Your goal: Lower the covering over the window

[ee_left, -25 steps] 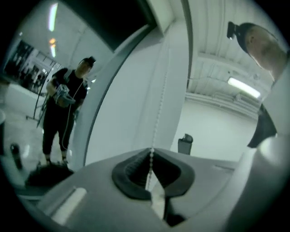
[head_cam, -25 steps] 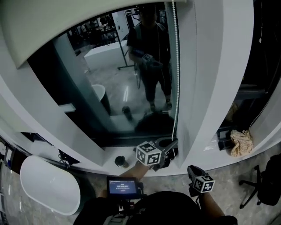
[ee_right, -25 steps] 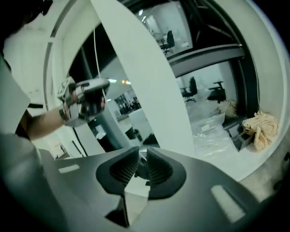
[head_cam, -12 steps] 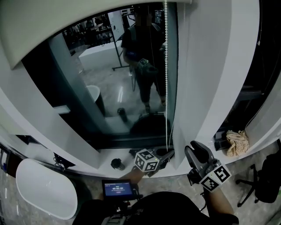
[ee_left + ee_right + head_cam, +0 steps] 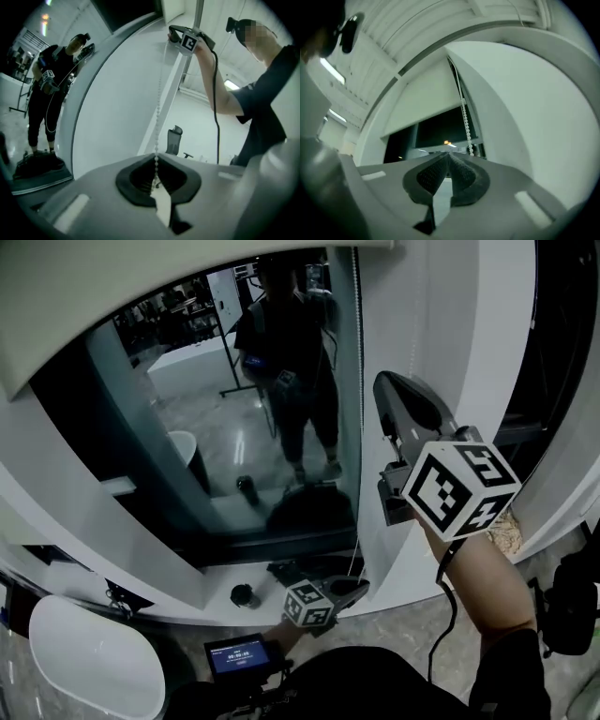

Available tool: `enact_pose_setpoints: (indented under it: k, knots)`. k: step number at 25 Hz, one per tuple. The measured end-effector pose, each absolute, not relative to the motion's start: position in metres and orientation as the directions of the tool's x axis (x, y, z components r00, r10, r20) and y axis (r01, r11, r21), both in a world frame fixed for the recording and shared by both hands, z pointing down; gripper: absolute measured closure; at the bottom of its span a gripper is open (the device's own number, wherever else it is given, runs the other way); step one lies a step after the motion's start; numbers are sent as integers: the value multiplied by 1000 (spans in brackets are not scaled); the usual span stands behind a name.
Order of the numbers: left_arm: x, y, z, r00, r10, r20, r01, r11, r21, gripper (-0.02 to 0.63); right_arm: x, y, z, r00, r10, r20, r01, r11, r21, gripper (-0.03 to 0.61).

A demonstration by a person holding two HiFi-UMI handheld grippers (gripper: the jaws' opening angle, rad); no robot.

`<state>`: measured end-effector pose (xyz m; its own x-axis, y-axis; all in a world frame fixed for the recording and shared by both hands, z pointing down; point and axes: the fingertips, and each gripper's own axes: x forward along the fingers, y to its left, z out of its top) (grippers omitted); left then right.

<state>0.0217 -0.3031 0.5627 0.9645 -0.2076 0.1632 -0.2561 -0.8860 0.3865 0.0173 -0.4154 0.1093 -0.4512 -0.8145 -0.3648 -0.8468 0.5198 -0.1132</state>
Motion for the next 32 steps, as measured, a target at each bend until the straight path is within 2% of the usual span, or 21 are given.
enact_pose_setpoints:
  k: [2,3,4,7,10,13,18,21,23,26,32]
  knots:
    - [19,-300,562,969,-201,145,-244,-883,402,615,14,-410,113,-414,-814,-406,-892,453,1,555]
    - [18,-300,561,970,-200,137,-239,-880,411,617,11,-405,114,-406,-803,-436,-902,428,50,482]
    - [19,-300,561,971,-198,130,-235,-877,419,615,12,-399,114,-386,-791,-475,-914,398,79,454]
    - [21,-299,561,975,-178,130,-217,-878,427,616,25,-389,113,-280,-765,-580,-951,304,59,443]
    - [20,-296,568,977,-155,146,-203,-885,419,615,13,-411,126,-323,-797,-511,-922,387,-21,417]
    - [18,-295,573,976,-149,157,-203,-882,424,615,-12,-419,121,-469,-746,-472,-807,579,-114,405]
    - [14,-297,576,974,-156,163,-213,-876,433,615,-32,-399,94,-607,-604,-517,-646,753,-121,408]
    - [9,-299,576,974,-165,157,-219,-873,437,615,-33,-382,81,-640,-484,-596,-496,854,-161,439]
    - [6,-300,577,974,-167,151,-218,-870,442,615,-30,-374,78,-639,-397,-659,-303,917,-258,450]
    - [6,-303,575,975,-170,140,-216,-869,445,615,-25,-375,78,-595,-321,-737,-10,920,-393,471]
    - [7,-303,570,981,-173,92,-196,-862,468,615,-8,-381,81,-490,-305,-817,201,873,-445,434]
